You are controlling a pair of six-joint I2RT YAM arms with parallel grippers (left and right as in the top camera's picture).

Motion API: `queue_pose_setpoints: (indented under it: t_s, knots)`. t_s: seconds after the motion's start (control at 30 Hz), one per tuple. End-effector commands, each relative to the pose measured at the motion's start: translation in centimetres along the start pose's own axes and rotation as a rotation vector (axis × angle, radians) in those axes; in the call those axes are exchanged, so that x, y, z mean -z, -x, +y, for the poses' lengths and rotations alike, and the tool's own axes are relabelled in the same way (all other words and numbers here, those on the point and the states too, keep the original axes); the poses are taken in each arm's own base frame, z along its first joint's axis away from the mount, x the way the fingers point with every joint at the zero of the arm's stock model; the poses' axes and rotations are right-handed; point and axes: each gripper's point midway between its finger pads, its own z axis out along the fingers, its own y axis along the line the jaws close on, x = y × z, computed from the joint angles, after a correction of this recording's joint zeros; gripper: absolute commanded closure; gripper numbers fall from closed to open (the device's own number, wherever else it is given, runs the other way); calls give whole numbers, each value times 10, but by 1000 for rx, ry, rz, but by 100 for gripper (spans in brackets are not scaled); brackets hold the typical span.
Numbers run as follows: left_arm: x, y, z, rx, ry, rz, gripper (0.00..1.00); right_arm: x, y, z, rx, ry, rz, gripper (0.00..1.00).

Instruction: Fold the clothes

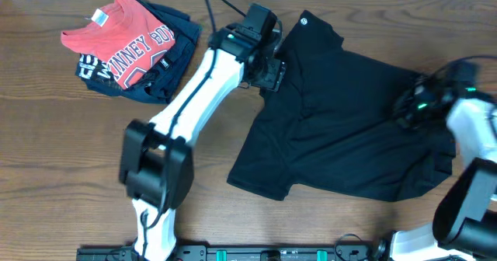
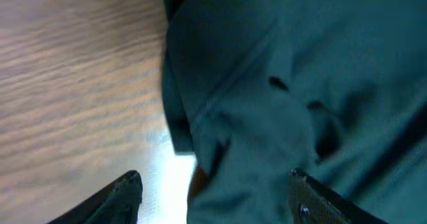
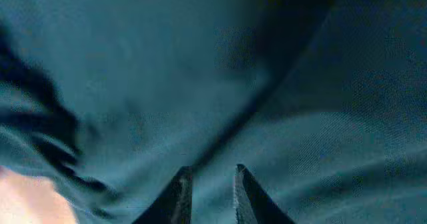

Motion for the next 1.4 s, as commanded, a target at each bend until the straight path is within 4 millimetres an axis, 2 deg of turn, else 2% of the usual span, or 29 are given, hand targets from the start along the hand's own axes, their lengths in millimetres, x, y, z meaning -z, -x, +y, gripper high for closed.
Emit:
queue_pose_setpoints:
  t_s: [0.0,0.13,0.27,0.37,0.43,0.53,0.63,0.8,0.87,0.93,0.97,1.03,1.13,1.23,1.37]
  knots:
    - [-30,-11,4,-10,-13,59,30,-20,-34,-20,10,-111,62,83]
    - [-59,-21,-4,1,-91,111,40,-38,-64,-34,4,-132,125,84]
    - [-77,-24,-2,5,-98,126,66,-46,-84,-46,-12,-148,168,84]
    - [-74,-21,7,4,-52,113,91,-50,-93,-54,-18,-173,183,85]
    - [-66,-21,24,19,43,111,94,-52,-93,-64,-22,-216,167,86]
    - [-37,-33,70,83,295,139,94,-51,-92,-83,-57,-314,133,87]
    - [-6,-49,106,99,470,196,94,-49,-91,-94,-60,-376,116,88]
    - [12,-73,128,165,514,291,94,-48,-90,-97,-59,-393,110,87]
    - [14,-77,134,200,521,302,86,-48,-90,-97,-59,-393,112,87]
    - [16,-79,138,210,524,309,77,-48,-91,-97,-58,-395,116,85]
    - [17,-81,139,219,523,316,65,-47,-92,-98,-59,-396,118,84]
    - [17,-86,137,228,499,341,49,-47,-93,-98,-56,-397,123,79]
    - [20,-95,134,233,487,383,39,-47,-93,-98,-49,-396,125,64]
    - [22,-104,128,242,459,423,38,-49,-91,-94,-18,-363,129,60]
    - [18,-116,95,287,272,493,40,-47,-84,-66,89,-190,145,60]
